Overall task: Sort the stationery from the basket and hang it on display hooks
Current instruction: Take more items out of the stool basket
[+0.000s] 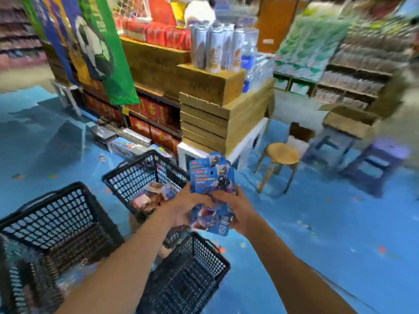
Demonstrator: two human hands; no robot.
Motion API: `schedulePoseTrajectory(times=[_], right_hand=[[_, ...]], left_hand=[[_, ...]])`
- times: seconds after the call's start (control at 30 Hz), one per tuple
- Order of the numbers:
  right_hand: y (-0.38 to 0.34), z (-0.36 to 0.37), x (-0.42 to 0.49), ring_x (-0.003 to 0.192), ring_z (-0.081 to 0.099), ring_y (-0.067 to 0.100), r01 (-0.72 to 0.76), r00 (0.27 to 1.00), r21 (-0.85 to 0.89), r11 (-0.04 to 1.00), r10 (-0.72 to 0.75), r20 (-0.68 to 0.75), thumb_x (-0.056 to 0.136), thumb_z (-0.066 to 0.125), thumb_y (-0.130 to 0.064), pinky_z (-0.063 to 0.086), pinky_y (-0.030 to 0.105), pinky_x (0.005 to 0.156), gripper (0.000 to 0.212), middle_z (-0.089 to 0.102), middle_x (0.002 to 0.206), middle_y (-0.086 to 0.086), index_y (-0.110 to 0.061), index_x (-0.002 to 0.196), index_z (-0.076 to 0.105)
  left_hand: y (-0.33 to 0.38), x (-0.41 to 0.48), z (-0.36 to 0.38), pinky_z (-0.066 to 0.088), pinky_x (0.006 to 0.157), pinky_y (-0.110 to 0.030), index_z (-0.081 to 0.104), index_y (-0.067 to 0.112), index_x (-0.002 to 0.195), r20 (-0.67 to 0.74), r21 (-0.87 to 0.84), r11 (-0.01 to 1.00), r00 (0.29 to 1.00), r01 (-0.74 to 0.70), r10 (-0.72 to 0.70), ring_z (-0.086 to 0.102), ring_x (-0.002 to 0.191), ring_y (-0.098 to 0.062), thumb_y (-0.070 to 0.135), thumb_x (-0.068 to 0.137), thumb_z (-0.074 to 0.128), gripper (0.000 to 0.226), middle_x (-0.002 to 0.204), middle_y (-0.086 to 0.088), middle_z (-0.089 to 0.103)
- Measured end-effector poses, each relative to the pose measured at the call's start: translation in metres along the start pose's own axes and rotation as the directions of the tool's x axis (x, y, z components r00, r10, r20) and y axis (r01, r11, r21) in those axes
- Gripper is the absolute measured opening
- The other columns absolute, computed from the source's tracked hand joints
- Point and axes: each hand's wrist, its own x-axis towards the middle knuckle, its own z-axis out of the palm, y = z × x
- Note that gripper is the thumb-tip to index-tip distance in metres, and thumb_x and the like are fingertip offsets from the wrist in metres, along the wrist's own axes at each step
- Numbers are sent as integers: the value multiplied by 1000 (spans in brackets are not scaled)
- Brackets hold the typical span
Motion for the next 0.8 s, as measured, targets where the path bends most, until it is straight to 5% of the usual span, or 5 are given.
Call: schedulePoseTrajectory(times=[0.07,0.17,0.33,0.5,0.8], right_hand=[[-28,-54,-36,69,73,29,62,995,46,997,-58,-81,86,69,6,60,45,66,19,75,90,18,-9,92,80],[-70,-132,-99,85,70,36,163,966,54,985,-148,-212,76,77,-3,56,58,83,33,70,105,27,-1,109,74],[-129,-246,-220,80,72,32,293,855,-20,956,-272,-442,86,70,-2,60,48,73,34,69,103,25,6,119,66],[-164,-330,-347,103,70,45,372,633,-107,922,-336,-698,89,75,-15,61,55,80,41,69,119,28,-4,127,65],[-196,-407,-547,100,70,44,495,183,-282,822,-416,-891,77,85,-15,59,56,81,52,69,117,31,-2,123,66]], left_hand=[[5,10,69,60,71,-42,73,9,95,118,57,998,993,-17,10,74,82,-26,-14,77,72,29,90,-11,76],[10,23,176,58,80,-54,77,14,99,316,80,996,949,-48,21,72,89,-28,-10,71,79,37,98,-12,75],[10,20,356,51,99,-66,75,7,114,615,108,992,788,-66,-15,66,113,-48,1,64,88,53,124,-30,68],[4,-21,517,53,96,-66,72,2,116,796,193,975,598,-106,-93,68,108,-49,3,63,84,54,119,-29,71],[-28,-112,740,49,96,-61,70,-3,115,961,239,960,175,-148,-212,67,102,-49,-4,70,80,46,114,-32,67]])
